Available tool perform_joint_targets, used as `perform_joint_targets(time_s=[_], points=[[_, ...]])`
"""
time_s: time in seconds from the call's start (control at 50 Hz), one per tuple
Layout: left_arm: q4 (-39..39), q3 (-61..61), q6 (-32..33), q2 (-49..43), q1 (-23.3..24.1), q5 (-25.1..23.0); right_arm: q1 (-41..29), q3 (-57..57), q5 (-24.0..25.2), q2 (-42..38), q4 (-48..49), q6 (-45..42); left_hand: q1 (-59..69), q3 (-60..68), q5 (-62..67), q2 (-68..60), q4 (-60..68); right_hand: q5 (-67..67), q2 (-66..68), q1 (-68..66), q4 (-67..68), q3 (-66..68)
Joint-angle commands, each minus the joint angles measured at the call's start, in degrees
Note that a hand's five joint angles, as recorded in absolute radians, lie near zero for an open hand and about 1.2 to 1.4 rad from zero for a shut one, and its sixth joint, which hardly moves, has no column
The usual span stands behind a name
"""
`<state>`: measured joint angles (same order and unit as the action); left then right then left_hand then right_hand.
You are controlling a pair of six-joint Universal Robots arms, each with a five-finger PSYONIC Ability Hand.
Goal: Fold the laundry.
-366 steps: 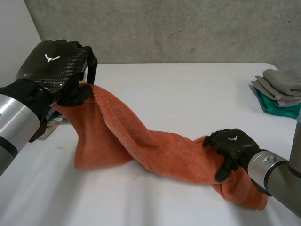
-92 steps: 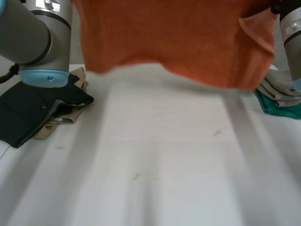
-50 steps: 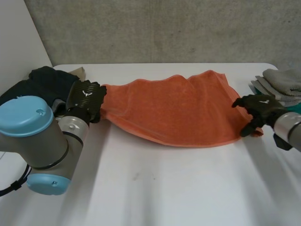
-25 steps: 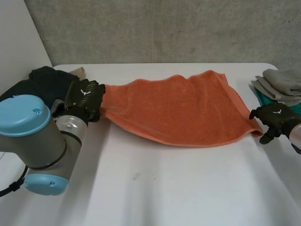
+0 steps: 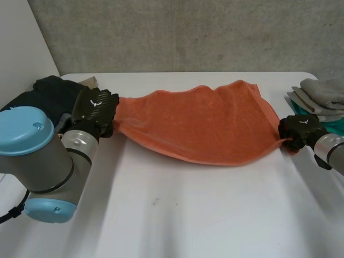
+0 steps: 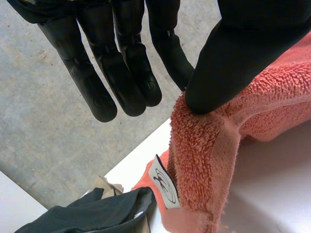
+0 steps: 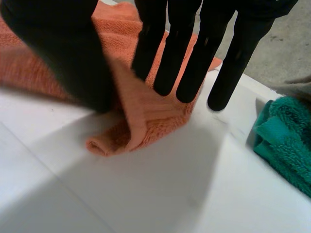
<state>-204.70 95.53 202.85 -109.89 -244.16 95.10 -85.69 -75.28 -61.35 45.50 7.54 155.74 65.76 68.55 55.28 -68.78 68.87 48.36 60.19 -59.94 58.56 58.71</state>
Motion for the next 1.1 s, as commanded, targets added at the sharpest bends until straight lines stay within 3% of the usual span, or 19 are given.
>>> perform_joint_targets(time_s=[0.02,0.12,0.2,0.32,0.38,0.48,0.6,0.8,1.0,1.1], points=[[0.3,-0.3,0.2,0.4,-0.1,0.1,-0.7,2.3,-5.4,0.5,-0.3,-1.2,14.2,11.4,14.7,-11.2,11.1,21.6,19.8,-20.1,21.4,21.3],[5.6,-0.4,0.8,4.6,-0.9,0.2,0.0,0.8,-9.9,9.9,-2.3,-6.6,14.2,11.4,14.7,-11.2,11.1,21.6,19.8,-20.1,21.4,21.3],[15.8,-0.8,1.1,8.5,-1.0,0.3,0.3,-1.8,-9.8,19.4,-11.1,-15.3,14.2,11.4,14.7,-11.2,11.1,21.6,19.8,-20.1,21.4,21.3],[32.4,2.2,1.1,16.4,-0.4,0.1,0.9,-6.0,-11.2,30.9,-32.0,-31.8,14.2,11.4,14.7,-11.2,11.1,21.6,19.8,-20.1,21.4,21.3],[36.6,6.5,1.3,19.8,0.3,-0.2,1.2,-9.6,-11.6,35.9,-40.7,-39.2,14.2,11.4,14.7,-11.2,11.1,21.6,19.8,-20.1,21.4,21.3],[36.2,11.9,2.7,22.4,1.8,-0.3,2.5,-15.1,-11.8,38.6,-42.7,-45.0,14.2,11.4,14.7,-11.2,11.1,21.6,19.8,-20.1,21.4,21.3],[29.6,12.9,4.0,19.4,2.4,-0.3,2.1,-17.4,-12.3,31.8,-34.7,-44.6,14.2,11.4,14.7,-11.2,11.1,21.6,19.8,-20.1,21.4,21.3],[19.2,-1.2,7.8,-0.1,2.3,0.6,-1.0,-8.1,-17.3,17.6,-20.4,-38.7,14.2,11.4,14.7,-11.2,11.1,21.6,19.8,-20.1,21.4,21.3],[18.2,-20.6,9.5,-18.1,2.5,8.1,-4.6,4.4,-17.7,3.1,-7.5,-38.4,14.2,11.4,14.7,-11.2,11.1,21.6,19.8,-20.1,21.4,21.3],[17.8,-26.3,11.0,-22.7,2.6,8.8,-6.4,8.2,-17.3,-1.0,-0.1,-38.5,14.2,11.4,14.7,-11.2,11.1,21.6,19.8,-20.1,21.4,21.3]])
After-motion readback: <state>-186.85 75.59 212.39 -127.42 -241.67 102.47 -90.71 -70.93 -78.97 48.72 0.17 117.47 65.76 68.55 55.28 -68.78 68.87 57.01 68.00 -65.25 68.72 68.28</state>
